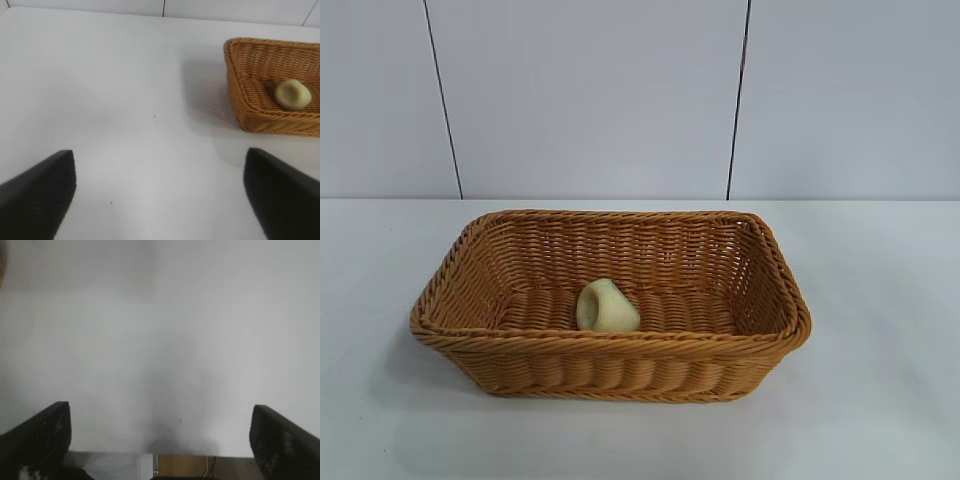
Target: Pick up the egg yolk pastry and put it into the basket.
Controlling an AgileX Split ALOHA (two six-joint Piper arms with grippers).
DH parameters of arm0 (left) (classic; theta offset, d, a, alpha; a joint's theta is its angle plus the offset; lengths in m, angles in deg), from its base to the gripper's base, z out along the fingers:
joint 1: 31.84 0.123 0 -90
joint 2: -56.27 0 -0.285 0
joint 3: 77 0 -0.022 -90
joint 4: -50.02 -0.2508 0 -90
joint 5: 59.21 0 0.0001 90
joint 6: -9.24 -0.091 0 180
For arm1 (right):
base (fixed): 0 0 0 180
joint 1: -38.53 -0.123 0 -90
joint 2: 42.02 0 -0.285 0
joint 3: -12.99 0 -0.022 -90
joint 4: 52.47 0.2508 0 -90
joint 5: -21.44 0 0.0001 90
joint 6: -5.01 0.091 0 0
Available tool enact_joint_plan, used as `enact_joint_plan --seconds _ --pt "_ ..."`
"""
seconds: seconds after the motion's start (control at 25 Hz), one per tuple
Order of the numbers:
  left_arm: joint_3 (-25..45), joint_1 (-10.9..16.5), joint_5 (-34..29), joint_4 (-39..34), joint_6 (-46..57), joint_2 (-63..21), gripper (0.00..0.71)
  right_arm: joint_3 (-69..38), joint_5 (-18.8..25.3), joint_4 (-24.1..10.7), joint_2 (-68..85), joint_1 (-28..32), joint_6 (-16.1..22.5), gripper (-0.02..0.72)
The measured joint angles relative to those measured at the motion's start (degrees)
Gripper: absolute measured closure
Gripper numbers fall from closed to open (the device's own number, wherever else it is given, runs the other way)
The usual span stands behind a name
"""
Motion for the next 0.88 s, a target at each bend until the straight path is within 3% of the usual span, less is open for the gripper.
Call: enact_joint_plan --seconds 0.36,0.52,0.88 --pt "0.00 0.00 0.00 0.00 0.00 0.00 0.057 -19.69 -6.16 0.48 28.60 -1.43 -0.25 0.008" --pt "0.00 0.00 0.00 0.00 0.00 0.00 0.057 -21.39 -10.06 0.48 40.84 -1.43 -1.76 0.008" --pt "0.00 0.00 0.00 0.00 0.00 0.00 0.057 -22.14 -10.06 0.48 57.21 -1.43 -3.28 0.008"
